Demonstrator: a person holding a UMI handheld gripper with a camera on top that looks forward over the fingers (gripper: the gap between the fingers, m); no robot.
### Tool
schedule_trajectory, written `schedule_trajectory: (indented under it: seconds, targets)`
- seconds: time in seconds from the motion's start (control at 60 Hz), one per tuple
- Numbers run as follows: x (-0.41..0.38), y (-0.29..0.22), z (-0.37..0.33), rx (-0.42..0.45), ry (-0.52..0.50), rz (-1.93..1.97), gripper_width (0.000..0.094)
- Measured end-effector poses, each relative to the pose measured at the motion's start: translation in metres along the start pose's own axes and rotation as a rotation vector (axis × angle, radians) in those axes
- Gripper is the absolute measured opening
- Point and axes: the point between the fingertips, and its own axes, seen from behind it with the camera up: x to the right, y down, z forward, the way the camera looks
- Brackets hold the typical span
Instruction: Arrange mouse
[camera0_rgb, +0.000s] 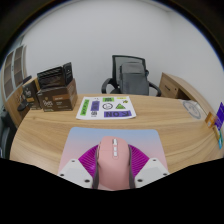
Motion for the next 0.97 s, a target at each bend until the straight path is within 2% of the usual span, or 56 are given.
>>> schedule_trajectory:
  seconds: [0.1, 0.183, 0.267, 0.3, 0.35, 0.4, 0.6, 0.967]
  targets:
    - [0.000, 0.002, 0.000, -0.009, 0.002, -0.013, 0.0437]
    - [0.000, 0.001, 0.001, -0.007, 0.009, -0.017, 0.0499]
    - [0.002, 0.003, 0.002, -0.039, 0.014, -0.010, 0.0561]
    - [0.004, 0.002, 0.000, -0.054, 0.016, -0.002, 0.0631]
    - [0.005, -0.002, -0.005, -0.052, 0.008, 0.004, 0.0874]
    - [0.005, -0.005, -0.012, -0.036, 0.005, 0.019, 0.0821]
    - [-0.004, 0.003, -0.084, 0.006, 0.007, 0.044, 0.0838]
    - [-0.047, 0.082, -0.320, 0.071, 0.041, 0.098, 0.0847]
